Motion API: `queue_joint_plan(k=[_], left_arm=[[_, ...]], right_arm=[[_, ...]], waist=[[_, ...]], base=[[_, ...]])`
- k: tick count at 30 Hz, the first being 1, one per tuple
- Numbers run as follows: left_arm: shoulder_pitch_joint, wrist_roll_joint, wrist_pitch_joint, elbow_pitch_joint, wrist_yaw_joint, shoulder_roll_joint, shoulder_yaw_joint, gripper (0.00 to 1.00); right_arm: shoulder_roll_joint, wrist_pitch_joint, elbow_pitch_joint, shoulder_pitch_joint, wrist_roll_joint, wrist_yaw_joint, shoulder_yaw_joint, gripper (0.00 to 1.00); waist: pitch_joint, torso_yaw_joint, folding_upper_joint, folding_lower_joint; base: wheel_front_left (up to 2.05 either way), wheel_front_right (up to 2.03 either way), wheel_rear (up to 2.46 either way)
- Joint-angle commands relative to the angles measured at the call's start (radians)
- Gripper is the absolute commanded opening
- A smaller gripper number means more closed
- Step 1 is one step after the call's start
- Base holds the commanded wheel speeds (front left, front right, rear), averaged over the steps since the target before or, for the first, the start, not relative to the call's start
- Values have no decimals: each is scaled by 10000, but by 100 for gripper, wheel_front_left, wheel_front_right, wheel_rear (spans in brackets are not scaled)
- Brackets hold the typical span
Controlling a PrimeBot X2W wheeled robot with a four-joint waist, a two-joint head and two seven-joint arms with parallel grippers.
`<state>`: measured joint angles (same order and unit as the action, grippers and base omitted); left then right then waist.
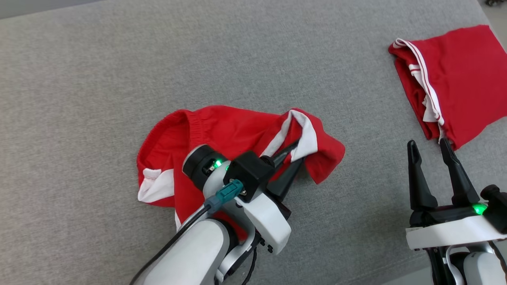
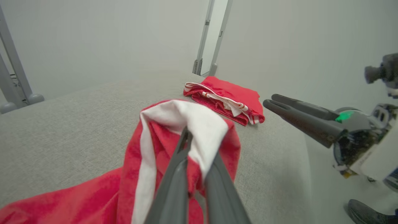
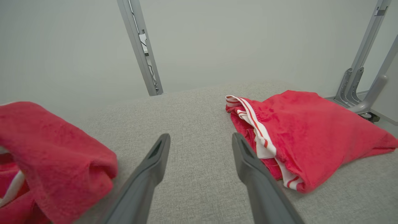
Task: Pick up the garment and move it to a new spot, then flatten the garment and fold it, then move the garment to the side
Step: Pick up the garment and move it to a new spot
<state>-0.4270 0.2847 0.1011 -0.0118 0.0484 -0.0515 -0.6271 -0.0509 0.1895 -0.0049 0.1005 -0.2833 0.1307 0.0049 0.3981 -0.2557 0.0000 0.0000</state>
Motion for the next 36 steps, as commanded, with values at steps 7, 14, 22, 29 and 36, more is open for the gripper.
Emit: queue_joint_plan(k=[7,14,22,29,36], left_arm=[[7,285,-437,905,423,-75,-541,100],[321,541,-1174,831,466,-273,-559,100],[934,815,-2250,685,-608,-702,820,100],[1564,1209,-3012,811,-1591,-1163,2330,100],[2208,1574,-3508,1011,-1906,-1603,3545,100]], right_arm=[[-20,258,501,383,27,1,-1,100],[-22,79,679,342,238,1,-99,100],[-25,-269,510,-37,465,1,-163,100],[-55,-578,262,-360,674,1,-134,100],[-146,-805,164,-705,744,1,-61,100]], waist=[[124,144,0,0],[-586,878,0,0],[-1487,1564,0,0],[-2007,1972,0,0],[-2393,2366,0,0]], base=[[0,0,0],[0,0,0],[0,0,0],[0,0,0],[0,0,0]])
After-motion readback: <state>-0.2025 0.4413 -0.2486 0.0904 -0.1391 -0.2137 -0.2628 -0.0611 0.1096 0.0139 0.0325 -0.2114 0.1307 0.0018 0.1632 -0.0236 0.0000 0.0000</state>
